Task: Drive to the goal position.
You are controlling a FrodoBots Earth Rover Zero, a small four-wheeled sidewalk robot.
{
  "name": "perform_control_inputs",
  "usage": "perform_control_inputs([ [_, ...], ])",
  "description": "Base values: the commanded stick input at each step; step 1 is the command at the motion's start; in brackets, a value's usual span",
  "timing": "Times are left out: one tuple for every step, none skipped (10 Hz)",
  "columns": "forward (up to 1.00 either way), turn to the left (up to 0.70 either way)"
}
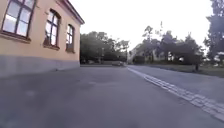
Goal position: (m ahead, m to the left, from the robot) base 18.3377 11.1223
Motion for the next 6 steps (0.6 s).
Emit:
perform_control_inputs([
  [0.50, 0.00],
  [0.50, 0.00],
  [0.50, 0.00],
  [0.50, 0.00],
  [0.50, 0.00],
  [0.50, 0.00],
])
